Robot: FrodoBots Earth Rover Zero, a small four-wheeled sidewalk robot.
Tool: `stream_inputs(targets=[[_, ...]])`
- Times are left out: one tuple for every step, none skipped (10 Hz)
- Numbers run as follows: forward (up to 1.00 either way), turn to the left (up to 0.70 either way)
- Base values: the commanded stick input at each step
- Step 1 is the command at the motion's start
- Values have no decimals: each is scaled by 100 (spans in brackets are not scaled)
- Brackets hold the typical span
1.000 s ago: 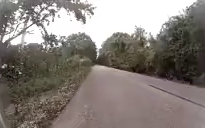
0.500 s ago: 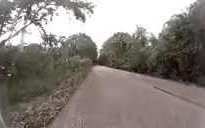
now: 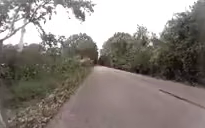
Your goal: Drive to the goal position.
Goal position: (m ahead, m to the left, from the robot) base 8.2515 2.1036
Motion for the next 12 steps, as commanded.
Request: stream_inputs(targets=[[70, 0], [70, 0], [70, 0], [70, 0], [70, 0], [70, 0], [70, 0], [70, 0], [70, 0], [70, 0], [70, 0], [70, 0]])
